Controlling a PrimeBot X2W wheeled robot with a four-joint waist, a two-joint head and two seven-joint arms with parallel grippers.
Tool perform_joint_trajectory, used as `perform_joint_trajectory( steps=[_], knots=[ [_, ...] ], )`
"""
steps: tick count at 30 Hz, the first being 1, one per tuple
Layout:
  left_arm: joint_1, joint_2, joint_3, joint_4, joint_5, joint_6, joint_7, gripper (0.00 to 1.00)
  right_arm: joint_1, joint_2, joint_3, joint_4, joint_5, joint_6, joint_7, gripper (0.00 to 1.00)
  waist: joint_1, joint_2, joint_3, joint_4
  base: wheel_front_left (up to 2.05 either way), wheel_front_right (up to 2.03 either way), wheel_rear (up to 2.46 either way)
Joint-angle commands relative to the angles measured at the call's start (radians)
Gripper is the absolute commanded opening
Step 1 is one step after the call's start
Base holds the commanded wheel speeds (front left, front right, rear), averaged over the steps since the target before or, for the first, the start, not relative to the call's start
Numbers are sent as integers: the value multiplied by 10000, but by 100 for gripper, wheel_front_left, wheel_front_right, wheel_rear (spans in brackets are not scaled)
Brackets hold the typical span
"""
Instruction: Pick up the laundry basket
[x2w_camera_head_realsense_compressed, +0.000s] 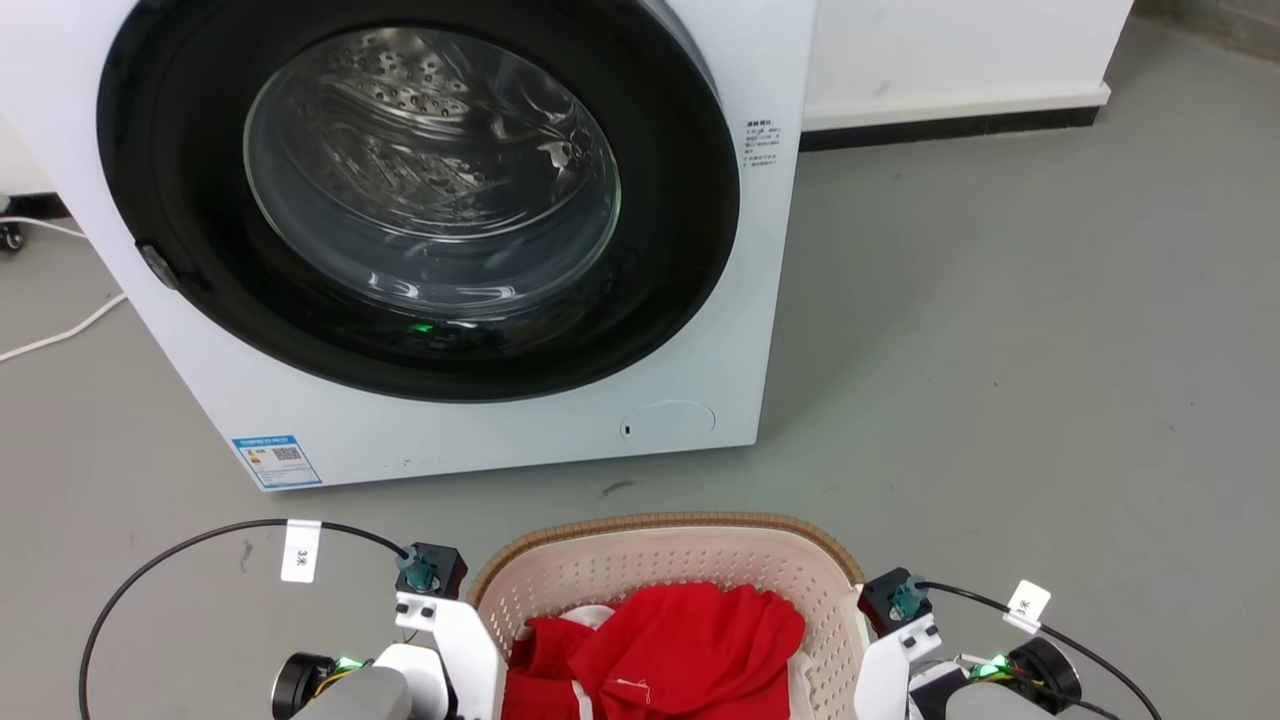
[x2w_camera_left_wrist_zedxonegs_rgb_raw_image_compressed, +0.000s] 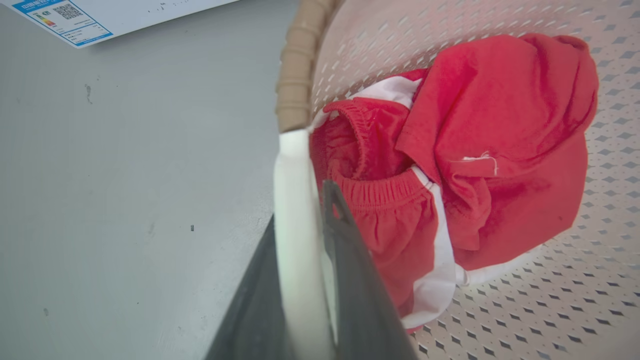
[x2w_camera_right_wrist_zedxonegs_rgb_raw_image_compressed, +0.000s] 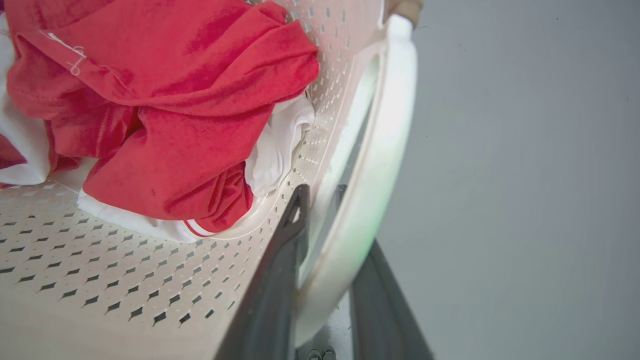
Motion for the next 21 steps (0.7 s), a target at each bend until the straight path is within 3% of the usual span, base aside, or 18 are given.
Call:
perform_joint_trajectory(
  steps=[1, 21],
  knots=[
    [140, -167, -143, -175, -56, -147, 36, 0, 116, 73, 76, -45, 16, 28, 4, 0, 2, -1, -103, 28, 0, 0, 0],
    [-3, -98, -1079, -159, -1027, -149, 136, 0, 106, 73, 517, 1, 459, 29, 275, 0, 2, -1, -322, 100, 0, 0, 0]
  ],
)
